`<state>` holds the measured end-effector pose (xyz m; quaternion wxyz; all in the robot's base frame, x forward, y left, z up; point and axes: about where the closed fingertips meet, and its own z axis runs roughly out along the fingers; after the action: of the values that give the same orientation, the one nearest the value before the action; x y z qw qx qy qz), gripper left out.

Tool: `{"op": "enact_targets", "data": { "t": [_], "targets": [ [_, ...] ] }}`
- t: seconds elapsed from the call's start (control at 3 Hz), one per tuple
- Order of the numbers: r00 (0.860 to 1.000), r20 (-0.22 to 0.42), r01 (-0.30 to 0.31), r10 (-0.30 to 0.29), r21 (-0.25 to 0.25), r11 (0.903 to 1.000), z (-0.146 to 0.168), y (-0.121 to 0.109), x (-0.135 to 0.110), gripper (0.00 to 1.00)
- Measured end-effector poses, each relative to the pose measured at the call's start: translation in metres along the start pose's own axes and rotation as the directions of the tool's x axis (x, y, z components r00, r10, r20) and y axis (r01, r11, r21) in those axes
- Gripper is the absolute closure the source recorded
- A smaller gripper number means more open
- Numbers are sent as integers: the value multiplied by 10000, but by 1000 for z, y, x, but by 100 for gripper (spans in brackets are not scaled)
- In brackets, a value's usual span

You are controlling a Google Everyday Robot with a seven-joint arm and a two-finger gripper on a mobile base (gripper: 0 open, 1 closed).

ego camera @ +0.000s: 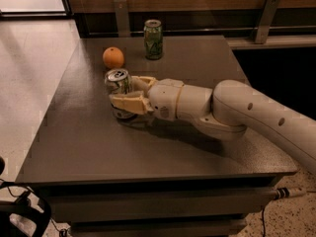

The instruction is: Knock 7up can over

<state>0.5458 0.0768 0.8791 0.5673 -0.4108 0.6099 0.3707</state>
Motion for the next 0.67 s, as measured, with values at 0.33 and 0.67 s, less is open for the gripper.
{"op": "enact_targets", "data": {
  "t": [0.33,0.67],
  "targets": [
    [9966,-821,-34,54,247,9997,-20,-7,2,100],
    [9825,-1862,70,35,558,9984,-45,-10,-3,100]
  ]
}}
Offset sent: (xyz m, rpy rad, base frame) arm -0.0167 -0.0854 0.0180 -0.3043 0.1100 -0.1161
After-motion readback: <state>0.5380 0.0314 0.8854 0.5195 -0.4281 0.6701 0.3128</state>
